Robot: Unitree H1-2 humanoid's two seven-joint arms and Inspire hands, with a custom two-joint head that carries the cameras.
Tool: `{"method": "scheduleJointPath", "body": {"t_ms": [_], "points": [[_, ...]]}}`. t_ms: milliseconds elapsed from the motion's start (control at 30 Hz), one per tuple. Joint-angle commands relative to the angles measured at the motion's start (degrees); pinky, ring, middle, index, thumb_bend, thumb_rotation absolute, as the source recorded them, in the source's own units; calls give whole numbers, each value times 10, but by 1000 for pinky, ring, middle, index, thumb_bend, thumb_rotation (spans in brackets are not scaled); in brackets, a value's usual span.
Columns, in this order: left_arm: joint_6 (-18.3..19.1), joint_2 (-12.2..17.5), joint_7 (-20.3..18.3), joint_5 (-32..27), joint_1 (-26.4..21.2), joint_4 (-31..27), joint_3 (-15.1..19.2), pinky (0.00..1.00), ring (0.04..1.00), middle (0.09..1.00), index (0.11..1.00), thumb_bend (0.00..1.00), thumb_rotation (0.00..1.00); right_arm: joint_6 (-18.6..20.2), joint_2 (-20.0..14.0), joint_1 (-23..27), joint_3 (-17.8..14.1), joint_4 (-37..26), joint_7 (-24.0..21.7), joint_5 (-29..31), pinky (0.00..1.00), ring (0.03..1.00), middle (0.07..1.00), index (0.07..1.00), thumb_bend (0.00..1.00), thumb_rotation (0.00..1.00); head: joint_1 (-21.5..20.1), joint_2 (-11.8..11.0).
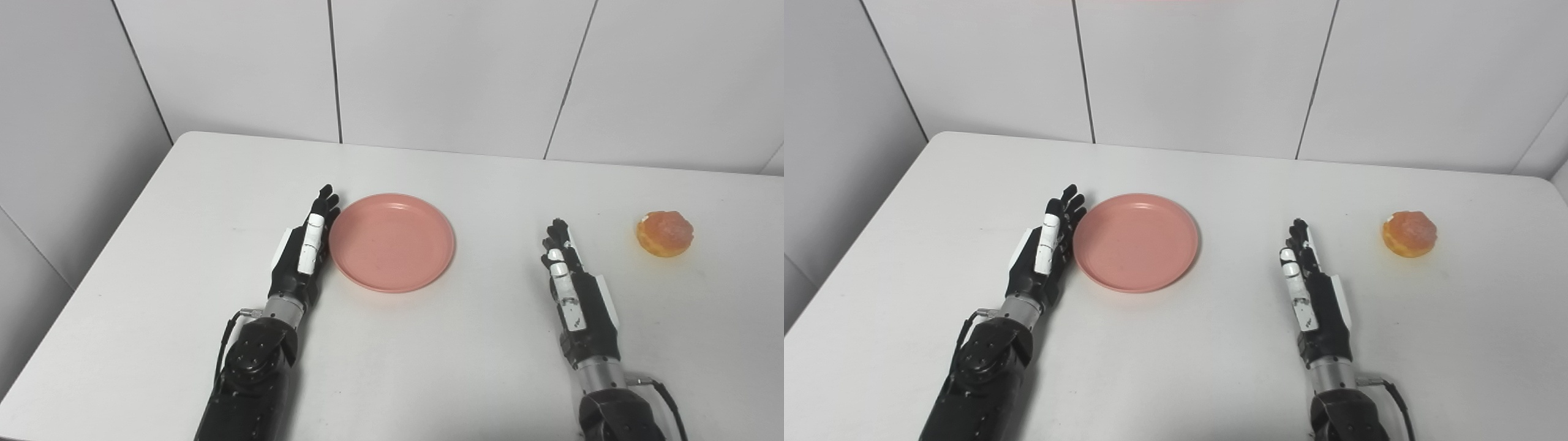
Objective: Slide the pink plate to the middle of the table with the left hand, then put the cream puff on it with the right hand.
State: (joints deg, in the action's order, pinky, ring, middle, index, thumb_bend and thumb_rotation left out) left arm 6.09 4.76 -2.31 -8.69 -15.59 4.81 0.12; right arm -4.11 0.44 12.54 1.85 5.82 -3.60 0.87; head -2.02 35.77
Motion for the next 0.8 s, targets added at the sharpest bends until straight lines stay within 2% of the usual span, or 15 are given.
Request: {"method": "scheduleJointPath", "body": {"t_ms": [0, 33, 100, 200, 300, 367, 467, 567, 767], "points": [[9, -8, -24, -9, 3, -14, -11, 1000, 994, 997, 1000, 771, 1000, -29, 12, -7, 7, 12, 6, -6, 1000, 992, 992, 989, 625, 895, -17, 0], [10, -8, -30, -12, 6, -15, -13, 1000, 996, 998, 1000, 774, 1000, -29, 14, -7, 8, 12, 8, -7, 1000, 992, 992, 988, 618, 894, -17, 0], [17, -11, -37, -21, 15, -24, -15, 1000, 1000, 1000, 1000, 775, 1000, -27, 18, -5, 12, 11, 14, -16, 1000, 995, 994, 988, 612, 891, -46, 0], [24, -15, -42, -28, 24, -33, -16, 1000, 1000, 1000, 1000, 775, 1000, -17, 25, -4, 18, 7, 24, -29, 1000, 993, 991, 984, 640, 893, -67, 0], [23, -18, -41, -31, 32, -39, -13, 1000, 999, 996, 997, 770, 977, -14, 33, -3, 21, 7, 30, -32, 1000, 993, 989, 982, 599, 892, -86, -1], [20, -23, -40, -33, 35, -40, -11, 1000, 994, 984, 985, 770, 946, -15, 36, -3, 21, 8, 31, -31, 1000, 995, 990, 980, 578, 891, -90, -2], [-8, -31, -40, -29, 41, -34, -11, 989, 977, 962, 952, 765, 910, -9, 40, -3, 23, 5, 36, -39, 1000, 1000, 996, 981, 573, 916, -94, -2], [-20, -34, -43, -24, 47, -35, -15, 998, 985, 972, 954, 773, 928, -7, 42, -3, 24, 4, 41, -45, 1000, 1000, 996, 977, 567, 928, -96, -2], [-20, -31, -51, -22, 55, -42, -24, 1000, 996, 987, 971, 747, 994, -9, 42, 0, 24, 9, 42, -46, 1000, 1000, 996, 978, 593, 936, -91, -2]]}}
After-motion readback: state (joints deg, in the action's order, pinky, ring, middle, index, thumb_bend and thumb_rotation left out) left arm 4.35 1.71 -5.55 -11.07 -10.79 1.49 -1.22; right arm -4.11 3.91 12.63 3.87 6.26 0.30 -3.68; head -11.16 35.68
